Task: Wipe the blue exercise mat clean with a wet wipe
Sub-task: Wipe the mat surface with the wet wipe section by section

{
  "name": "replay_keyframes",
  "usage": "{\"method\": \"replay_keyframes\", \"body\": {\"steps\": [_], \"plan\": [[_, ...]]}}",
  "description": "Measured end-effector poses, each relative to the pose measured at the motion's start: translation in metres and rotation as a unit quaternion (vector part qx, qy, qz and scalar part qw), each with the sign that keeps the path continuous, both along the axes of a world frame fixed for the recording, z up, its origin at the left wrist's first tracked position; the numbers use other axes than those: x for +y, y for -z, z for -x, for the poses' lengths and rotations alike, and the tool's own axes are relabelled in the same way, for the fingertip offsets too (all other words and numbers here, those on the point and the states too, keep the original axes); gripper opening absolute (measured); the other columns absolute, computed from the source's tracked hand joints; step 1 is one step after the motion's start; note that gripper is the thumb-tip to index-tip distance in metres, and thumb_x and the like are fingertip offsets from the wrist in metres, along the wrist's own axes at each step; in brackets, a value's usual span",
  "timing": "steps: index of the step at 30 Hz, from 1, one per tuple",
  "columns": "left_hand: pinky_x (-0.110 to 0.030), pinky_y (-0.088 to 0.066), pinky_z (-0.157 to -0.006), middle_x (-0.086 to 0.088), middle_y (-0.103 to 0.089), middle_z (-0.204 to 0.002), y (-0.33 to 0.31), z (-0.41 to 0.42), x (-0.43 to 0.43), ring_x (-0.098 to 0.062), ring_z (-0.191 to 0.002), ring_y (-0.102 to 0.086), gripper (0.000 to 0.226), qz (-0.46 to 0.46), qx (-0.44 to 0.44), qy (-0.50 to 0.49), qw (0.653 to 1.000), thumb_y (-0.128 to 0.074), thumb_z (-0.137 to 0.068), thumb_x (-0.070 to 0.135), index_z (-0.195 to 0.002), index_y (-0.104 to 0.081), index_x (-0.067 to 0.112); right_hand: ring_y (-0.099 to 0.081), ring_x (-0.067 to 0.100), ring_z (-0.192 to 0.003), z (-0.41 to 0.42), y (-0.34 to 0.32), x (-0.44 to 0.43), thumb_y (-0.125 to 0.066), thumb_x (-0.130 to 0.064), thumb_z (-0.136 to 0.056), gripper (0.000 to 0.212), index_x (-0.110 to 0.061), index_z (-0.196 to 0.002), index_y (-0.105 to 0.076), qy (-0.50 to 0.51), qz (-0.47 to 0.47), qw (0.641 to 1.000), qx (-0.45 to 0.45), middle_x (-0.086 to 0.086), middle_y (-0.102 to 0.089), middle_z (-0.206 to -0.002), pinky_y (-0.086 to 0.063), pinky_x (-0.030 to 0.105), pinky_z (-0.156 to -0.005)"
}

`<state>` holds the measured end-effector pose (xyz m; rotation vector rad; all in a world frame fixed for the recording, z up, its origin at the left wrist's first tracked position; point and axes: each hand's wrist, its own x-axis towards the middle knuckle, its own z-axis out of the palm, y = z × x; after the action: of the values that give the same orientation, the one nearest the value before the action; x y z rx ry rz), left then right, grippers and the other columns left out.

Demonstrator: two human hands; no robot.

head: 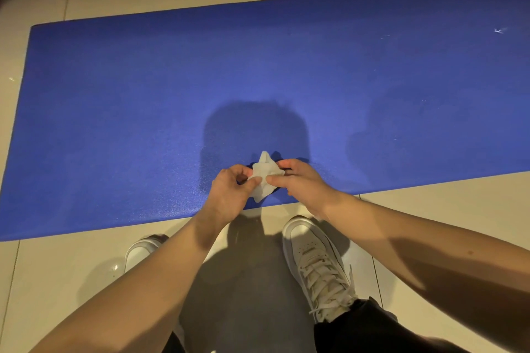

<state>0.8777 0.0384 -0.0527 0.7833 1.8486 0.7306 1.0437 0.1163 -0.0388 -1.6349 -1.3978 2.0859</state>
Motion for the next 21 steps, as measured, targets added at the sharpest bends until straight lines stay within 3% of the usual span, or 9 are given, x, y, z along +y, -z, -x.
{"method": "replay_keyframes", "body": {"steps": [4,8,11,14,16,19,21], "plan": [[-0.021,-0.051,-0.066,0.000,-0.070,-0.085,-0.007,-0.003,0.003,-0.013,-0.076,-0.064,0.015,-0.010,-0.034,-0.033,0.999,-0.068,-0.095,0.023,-0.093,-0.064,0.009,-0.066,0.017,-0.107,0.001,0.010,0.004,-0.073,-0.013,-0.092,0.045,-0.011,-0.134,-0.055,0.053,-0.007,0.999,-0.007,0.007,-0.068,-0.122,-0.049,0.020,-0.077],[-0.017,-0.055,-0.071,-0.008,-0.071,-0.094,-0.012,-0.003,0.005,-0.019,-0.088,-0.069,0.012,-0.032,-0.059,-0.057,0.996,-0.068,-0.094,0.013,-0.101,-0.060,0.007,-0.067,0.013,-0.097,0.002,0.012,0.005,-0.068,-0.011,-0.097,0.026,-0.012,-0.120,-0.056,0.103,0.002,0.995,0.013,0.007,-0.065,-0.119,-0.056,0.019,-0.067],[-0.029,-0.056,-0.088,-0.007,-0.070,-0.094,-0.013,-0.003,0.003,-0.022,-0.094,-0.069,0.041,-0.060,-0.081,-0.035,0.994,-0.072,-0.088,0.004,-0.122,-0.053,0.018,-0.068,0.021,-0.102,0.003,0.016,0.003,-0.068,-0.013,-0.097,0.025,-0.013,-0.117,-0.053,0.129,0.002,0.991,0.020,0.010,-0.064,-0.120,-0.060,0.033,-0.082],[-0.020,-0.053,-0.088,-0.001,-0.066,-0.104,-0.011,-0.002,0.001,-0.012,-0.100,-0.065,0.068,-0.063,-0.067,0.043,0.995,-0.080,-0.082,0.009,-0.138,-0.047,0.032,-0.068,0.027,-0.108,0.005,0.015,0.001,-0.071,-0.018,-0.096,0.035,-0.015,-0.124,-0.050,0.118,-0.028,0.993,-0.003,0.012,-0.063,-0.123,-0.059,0.043,-0.092],[-0.019,-0.049,-0.091,0.002,-0.060,-0.112,-0.006,-0.001,0.001,-0.009,-0.106,-0.060,0.068,-0.048,-0.013,0.075,0.996,-0.084,-0.078,0.021,-0.135,-0.052,0.041,-0.069,0.029,-0.106,0.005,0.015,0.000,-0.070,-0.018,-0.096,0.027,-0.019,-0.117,-0.053,0.106,-0.039,0.993,-0.012,0.014,-0.065,-0.118,-0.059,0.049,-0.092],[-0.027,-0.044,-0.098,0.010,-0.055,-0.107,-0.003,-0.003,0.000,-0.009,-0.108,-0.047,0.048,-0.058,0.078,0.104,0.990,-0.080,-0.081,0.022,-0.121,-0.064,0.044,-0.069,0.036,-0.104,0.004,0.012,0.000,-0.069,-0.018,-0.097,0.019,-0.017,-0.110,-0.055,0.097,-0.048,0.994,-0.014,0.021,-0.067,-0.113,-0.058,0.053,-0.090],[-0.028,-0.038,-0.098,0.013,-0.058,-0.099,-0.001,-0.005,0.000,-0.009,-0.105,-0.042,0.032,-0.092,0.115,0.109,0.983,-0.078,-0.083,0.020,-0.102,-0.070,0.045,-0.069,0.033,-0.103,0.003,0.011,0.001,-0.069,-0.022,-0.097,0.022,-0.014,-0.113,-0.056,0.084,-0.049,0.995,-0.004,0.021,-0.066,-0.115,-0.060,0.046,-0.088]]}}
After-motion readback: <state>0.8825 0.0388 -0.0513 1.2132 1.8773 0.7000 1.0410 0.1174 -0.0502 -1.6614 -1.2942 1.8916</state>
